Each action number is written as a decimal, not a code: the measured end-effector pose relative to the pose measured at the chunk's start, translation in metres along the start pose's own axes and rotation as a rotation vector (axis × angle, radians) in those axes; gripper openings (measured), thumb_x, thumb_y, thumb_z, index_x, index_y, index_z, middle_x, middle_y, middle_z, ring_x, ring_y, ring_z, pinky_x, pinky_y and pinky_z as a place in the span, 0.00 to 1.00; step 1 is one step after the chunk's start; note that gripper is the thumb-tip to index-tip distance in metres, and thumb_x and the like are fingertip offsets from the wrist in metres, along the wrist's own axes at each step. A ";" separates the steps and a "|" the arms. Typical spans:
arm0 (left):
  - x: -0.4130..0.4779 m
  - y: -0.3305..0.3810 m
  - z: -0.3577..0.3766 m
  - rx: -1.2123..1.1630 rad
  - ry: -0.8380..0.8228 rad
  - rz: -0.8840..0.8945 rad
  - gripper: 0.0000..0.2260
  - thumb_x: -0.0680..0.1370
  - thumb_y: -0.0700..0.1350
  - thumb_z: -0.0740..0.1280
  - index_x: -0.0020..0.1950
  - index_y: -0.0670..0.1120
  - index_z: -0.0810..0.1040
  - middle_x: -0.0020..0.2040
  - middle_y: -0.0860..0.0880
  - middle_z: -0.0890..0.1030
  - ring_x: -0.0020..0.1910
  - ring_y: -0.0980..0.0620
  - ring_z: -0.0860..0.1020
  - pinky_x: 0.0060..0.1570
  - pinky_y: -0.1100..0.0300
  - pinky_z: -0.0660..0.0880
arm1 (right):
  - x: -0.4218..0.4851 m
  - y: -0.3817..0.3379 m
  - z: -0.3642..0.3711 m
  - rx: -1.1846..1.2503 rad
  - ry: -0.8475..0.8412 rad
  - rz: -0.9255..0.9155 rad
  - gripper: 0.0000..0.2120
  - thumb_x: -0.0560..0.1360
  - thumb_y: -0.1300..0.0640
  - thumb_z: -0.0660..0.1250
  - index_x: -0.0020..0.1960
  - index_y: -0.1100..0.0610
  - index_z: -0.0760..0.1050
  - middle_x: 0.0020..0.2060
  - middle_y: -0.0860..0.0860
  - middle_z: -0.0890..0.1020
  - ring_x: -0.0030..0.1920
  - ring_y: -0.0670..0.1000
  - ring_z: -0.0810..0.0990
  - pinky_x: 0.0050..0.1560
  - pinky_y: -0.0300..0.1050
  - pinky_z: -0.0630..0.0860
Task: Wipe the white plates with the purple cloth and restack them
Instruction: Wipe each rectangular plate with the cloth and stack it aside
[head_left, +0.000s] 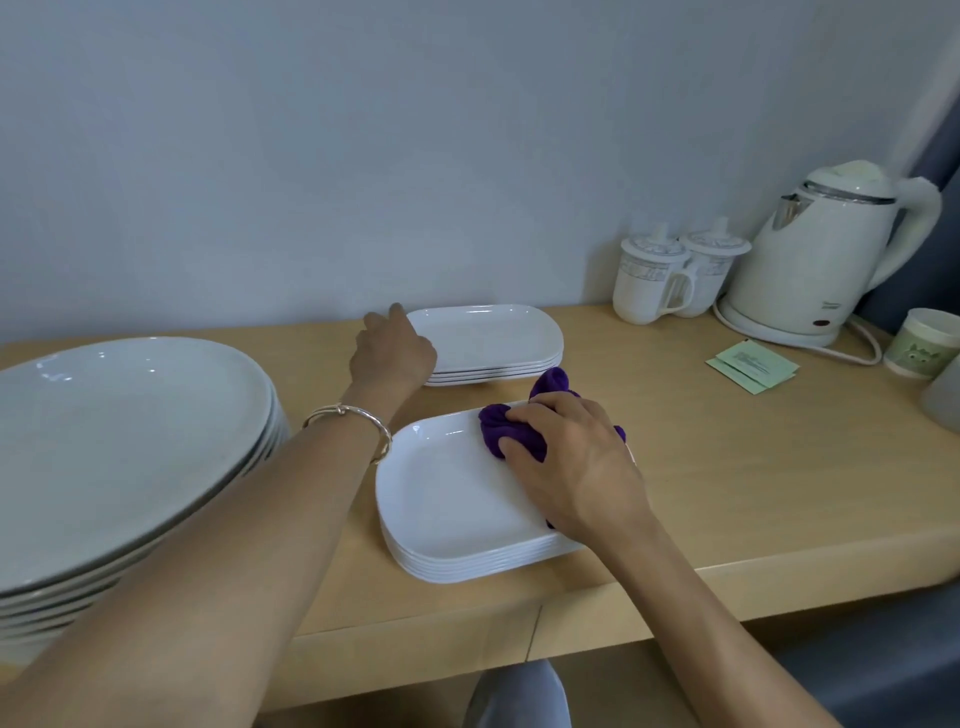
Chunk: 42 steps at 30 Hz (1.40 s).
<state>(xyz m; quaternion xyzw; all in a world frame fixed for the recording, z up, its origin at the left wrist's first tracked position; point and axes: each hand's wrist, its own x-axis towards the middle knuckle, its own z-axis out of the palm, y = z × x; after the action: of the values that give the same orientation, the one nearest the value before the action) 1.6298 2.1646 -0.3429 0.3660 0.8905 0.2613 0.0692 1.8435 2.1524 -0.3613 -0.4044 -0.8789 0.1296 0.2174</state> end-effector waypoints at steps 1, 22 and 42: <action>-0.008 0.003 -0.003 0.000 -0.009 0.042 0.21 0.82 0.44 0.58 0.75 0.41 0.63 0.71 0.38 0.65 0.70 0.37 0.67 0.65 0.46 0.68 | 0.000 0.000 0.000 -0.003 -0.006 -0.001 0.16 0.77 0.45 0.59 0.64 0.43 0.73 0.63 0.42 0.73 0.66 0.47 0.65 0.61 0.44 0.66; -0.160 -0.068 -0.020 -0.392 -0.348 0.290 0.36 0.61 0.62 0.77 0.61 0.65 0.59 0.59 0.65 0.68 0.58 0.67 0.69 0.44 0.68 0.70 | 0.006 -0.008 -0.003 -0.206 -0.012 0.117 0.19 0.79 0.51 0.58 0.68 0.52 0.67 0.66 0.54 0.66 0.66 0.58 0.62 0.65 0.51 0.61; -0.151 -0.064 -0.018 -0.584 -0.335 0.472 0.35 0.60 0.44 0.80 0.64 0.61 0.74 0.56 0.58 0.82 0.57 0.55 0.80 0.55 0.46 0.78 | -0.016 -0.031 -0.032 0.072 -0.467 -0.180 0.09 0.73 0.50 0.67 0.52 0.43 0.75 0.52 0.42 0.72 0.57 0.48 0.67 0.60 0.47 0.66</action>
<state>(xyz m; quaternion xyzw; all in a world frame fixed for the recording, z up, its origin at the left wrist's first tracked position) 1.6940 2.0150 -0.3713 0.5626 0.6471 0.4484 0.2522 1.8481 2.1222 -0.3250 -0.2757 -0.9325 0.2308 0.0336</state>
